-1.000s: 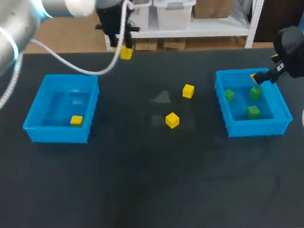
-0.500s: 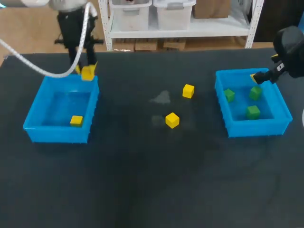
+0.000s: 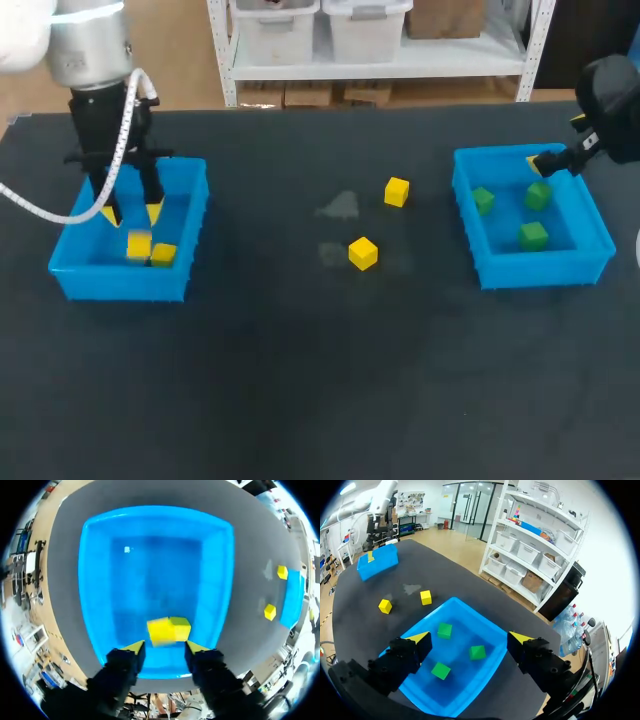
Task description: Put the green cubes in the right bin and the yellow cubes in the left bin.
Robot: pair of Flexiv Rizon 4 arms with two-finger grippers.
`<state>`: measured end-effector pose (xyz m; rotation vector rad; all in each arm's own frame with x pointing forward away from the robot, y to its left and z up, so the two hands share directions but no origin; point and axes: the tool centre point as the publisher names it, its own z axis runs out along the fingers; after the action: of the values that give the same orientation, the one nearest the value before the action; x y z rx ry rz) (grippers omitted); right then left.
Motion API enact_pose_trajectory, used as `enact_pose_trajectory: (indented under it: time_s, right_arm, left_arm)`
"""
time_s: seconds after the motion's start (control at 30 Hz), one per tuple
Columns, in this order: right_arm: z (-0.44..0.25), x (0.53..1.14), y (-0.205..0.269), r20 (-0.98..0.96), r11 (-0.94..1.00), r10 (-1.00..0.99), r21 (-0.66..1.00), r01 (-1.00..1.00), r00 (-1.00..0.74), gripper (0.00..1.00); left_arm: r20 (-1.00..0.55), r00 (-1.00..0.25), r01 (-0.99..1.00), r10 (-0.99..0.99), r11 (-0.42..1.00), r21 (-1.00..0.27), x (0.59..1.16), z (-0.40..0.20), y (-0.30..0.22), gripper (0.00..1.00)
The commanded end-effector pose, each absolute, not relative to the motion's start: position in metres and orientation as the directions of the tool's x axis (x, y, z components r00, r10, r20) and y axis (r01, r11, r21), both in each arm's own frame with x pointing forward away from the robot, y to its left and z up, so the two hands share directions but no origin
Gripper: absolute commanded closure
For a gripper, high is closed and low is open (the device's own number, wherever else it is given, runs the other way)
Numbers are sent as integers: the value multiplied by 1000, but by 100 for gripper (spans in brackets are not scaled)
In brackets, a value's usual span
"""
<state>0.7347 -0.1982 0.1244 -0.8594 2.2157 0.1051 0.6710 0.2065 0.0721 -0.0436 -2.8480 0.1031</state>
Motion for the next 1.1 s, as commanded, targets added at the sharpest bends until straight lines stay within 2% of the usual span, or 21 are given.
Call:
enact_pose_trajectory:
  time_s: [0.03,0.27,0.53,0.8,1.1]
  right_arm:
    - [125,734,-198,-671,772,-549,-178,-610,-499,0]
    - [125,734,-198,-671,772,-549,-178,-610,-499,0]
    - [125,734,-198,-671,772,-549,-178,-610,-499,0]
    - [125,734,-198,-671,772,-549,-178,-610,-499,0]
    - [125,734,-198,-671,772,-549,-178,-610,-499,0]
  left_arm:
    - [-282,-959,59,35,995,-78,664,83,192,0]
    - [-364,-918,218,160,968,-125,689,106,133,0]
    - [-356,-846,466,396,875,-134,700,112,47,0]
    - [-323,-731,666,601,731,-147,683,100,-16,0]
    - [-259,-657,753,708,635,-174,654,72,-55,0]
